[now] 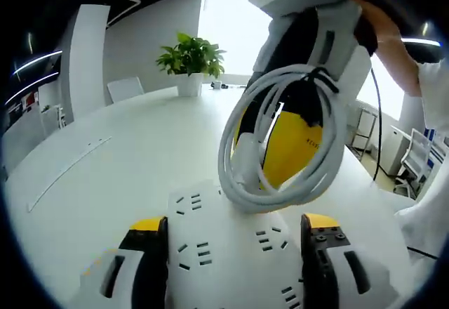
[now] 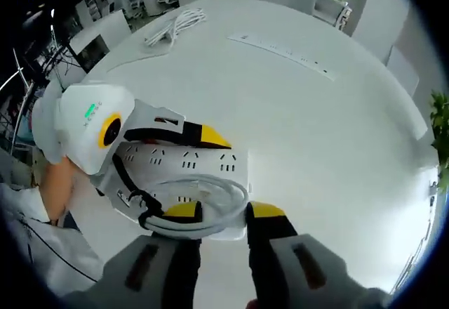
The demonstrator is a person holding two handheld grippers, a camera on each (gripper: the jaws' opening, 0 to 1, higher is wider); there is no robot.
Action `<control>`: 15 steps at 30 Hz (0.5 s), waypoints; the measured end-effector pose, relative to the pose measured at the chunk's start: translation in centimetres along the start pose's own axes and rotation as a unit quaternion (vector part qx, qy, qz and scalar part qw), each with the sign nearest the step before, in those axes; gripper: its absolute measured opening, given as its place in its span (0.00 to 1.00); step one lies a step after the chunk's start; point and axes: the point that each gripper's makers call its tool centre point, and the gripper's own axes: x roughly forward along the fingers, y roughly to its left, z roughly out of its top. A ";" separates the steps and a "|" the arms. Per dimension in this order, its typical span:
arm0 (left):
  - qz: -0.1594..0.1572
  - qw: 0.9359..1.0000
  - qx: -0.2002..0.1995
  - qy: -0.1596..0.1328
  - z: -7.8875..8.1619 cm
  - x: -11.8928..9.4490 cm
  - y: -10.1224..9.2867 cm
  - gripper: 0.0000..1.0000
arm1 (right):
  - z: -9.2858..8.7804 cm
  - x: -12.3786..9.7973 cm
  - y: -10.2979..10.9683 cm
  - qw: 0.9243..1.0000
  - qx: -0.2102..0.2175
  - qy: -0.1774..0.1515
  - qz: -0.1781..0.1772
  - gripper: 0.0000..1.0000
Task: Straighten the power strip on the desk, plug the charger into it
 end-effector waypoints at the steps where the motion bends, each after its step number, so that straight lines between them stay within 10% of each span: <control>1: 0.000 1.000 0.000 0.000 0.0 0.0 0.0 0.78 | 0.0 0.0 0.1 1.000 -0.006 0.003 -0.003 0.23; 15: 0.003 1.000 0.004 0.003 -0.1 -0.1 0.0 0.78 | 0.2 0.4 0.0 0.998 -0.011 0.013 -0.059 0.21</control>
